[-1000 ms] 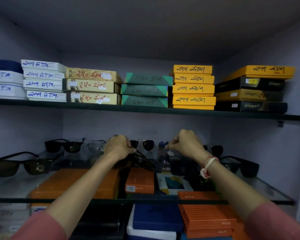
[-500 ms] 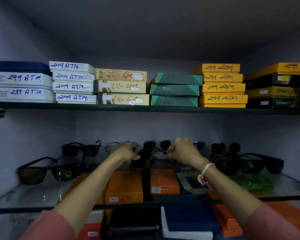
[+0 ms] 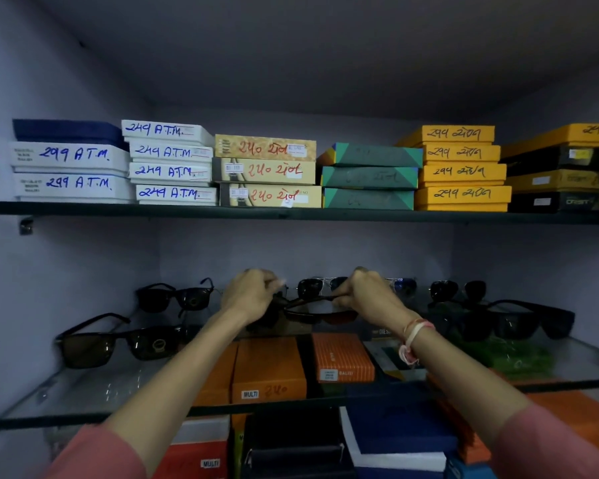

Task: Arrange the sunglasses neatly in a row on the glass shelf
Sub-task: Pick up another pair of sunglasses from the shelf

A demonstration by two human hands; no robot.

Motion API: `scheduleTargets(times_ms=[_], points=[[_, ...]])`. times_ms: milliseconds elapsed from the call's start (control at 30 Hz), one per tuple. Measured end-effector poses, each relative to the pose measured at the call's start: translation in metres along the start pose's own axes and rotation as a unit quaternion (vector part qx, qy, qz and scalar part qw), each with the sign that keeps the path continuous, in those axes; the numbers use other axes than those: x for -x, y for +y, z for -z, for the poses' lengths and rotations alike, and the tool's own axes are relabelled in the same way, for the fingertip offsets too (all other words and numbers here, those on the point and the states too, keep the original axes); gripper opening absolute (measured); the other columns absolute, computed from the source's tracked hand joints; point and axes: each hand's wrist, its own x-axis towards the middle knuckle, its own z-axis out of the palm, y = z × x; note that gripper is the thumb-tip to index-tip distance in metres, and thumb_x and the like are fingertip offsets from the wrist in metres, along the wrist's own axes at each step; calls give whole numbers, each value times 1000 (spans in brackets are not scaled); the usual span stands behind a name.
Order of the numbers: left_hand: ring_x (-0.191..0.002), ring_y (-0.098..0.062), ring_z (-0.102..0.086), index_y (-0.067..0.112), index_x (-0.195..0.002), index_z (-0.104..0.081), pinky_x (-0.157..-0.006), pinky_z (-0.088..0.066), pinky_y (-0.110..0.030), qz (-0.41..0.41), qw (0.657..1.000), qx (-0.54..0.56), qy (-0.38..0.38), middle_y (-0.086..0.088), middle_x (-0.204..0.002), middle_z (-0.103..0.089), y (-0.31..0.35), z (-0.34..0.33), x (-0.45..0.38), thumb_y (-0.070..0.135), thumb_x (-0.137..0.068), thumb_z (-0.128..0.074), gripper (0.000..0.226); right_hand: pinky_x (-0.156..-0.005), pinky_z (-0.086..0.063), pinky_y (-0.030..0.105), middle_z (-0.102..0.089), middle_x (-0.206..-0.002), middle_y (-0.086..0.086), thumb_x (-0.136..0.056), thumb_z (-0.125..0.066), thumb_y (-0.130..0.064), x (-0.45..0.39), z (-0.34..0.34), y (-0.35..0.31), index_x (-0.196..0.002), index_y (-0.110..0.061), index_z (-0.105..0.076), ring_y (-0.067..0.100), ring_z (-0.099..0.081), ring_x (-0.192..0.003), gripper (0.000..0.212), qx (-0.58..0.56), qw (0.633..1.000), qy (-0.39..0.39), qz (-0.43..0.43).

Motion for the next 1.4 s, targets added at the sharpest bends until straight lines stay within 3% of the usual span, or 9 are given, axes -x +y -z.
scheduleTargets(times_ms=[67,167,333,500,600,700,1067,1267,1400], points=[[-96,-20,-68,18,-104,-76,-88,-56,-40,-33,998,29,-33,-1,-104,-75,13,-1,5,54,-86,-59,43,-86,-55,29,-66,-111,12,-86,-70,-20,-1,6,-1,-110,-11,-76,25,-68,-94,26,-5,1000,2,5],[-86,-18,-69,14,-89,-79,-82,-58,-38,-51,998,-4,-27,-4,-95,-77,24,-3,3,41,-79,-73,30,-88,-56,30,-70,-112,10,-85,-71,-18,-4,14,-2,-108,-13,-77,24,-68,-96,24,-18,1000,0,16],[-79,-22,-70,7,-87,-80,-78,-59,-39,-79,996,-40,-9,-9,-87,-77,34,-2,0,30,-84,-73,25,-86,-56,35,-65,-114,11,-76,-81,-20,-2,30,8,-112,-15,-74,26,-67,-96,37,-4,998,52,-18],[-75,-24,-70,-3,-85,-77,-74,-59,-35,-9,1000,-11,19,-12,-80,-76,46,-3,-5,27,-81,-76,30,-72,-62,38,-77,-81,13,-72,-83,-28,0,44,25,-81,-5,-78,28,-74,-73,25,-37,992,45,-113],[-74,-22,-69,-1,-83,-77,-72,-58,-35,43,999,-6,4,-9,-77,-76,50,-9,-7,31,-75,-78,34,-63,-54,35,-68,-74,10,-67,-81,-40,-1,43,35,-61,-9,-63,35,-71,-80,37,-4,988,71,-140],[-82,-22,-71,4,-84,-77,-74,-59,-35,80,997,-7,-19,-8,-82,-78,52,-17,-9,37,-71,-79,35,-61,-47,33,-61,-72,9,-70,-78,-37,3,41,41,-50,-15,-47,36,-70,-83,43,2,988,54,-147],[-70,-16,-60,17,-54,-61,-61,-44,-27,117,989,-62,-62,4,-59,-62,56,-27,-6,34,-74,-77,31,-65,-47,33,-58,-80,7,-77,-68,-24,12,38,44,-74,-9,-57,27,-56,-74,19,24,991,-15,-130],[-58,-13,-53,15,-53,-56,-52,-37,-26,114,991,-63,-45,2,-57,-56,57,-31,-2,32,-75,-76,34,-62,-44,30,-58,-74,4,-78,-68,-24,13,35,46,-68,-11,-54,24,-57,-69,22,45,991,-22,-123],[-58,-13,-54,15,-55,-57,-55,-43,-28,100,992,-59,-58,3,-55,-57,54,-31,-2,44,-75,-75,39,-66,-45,31,-61,-86,6,-78,-70,-36,13,36,46,-82,-11,-57,25,-58,-77,28,75,989,-45,-118]])
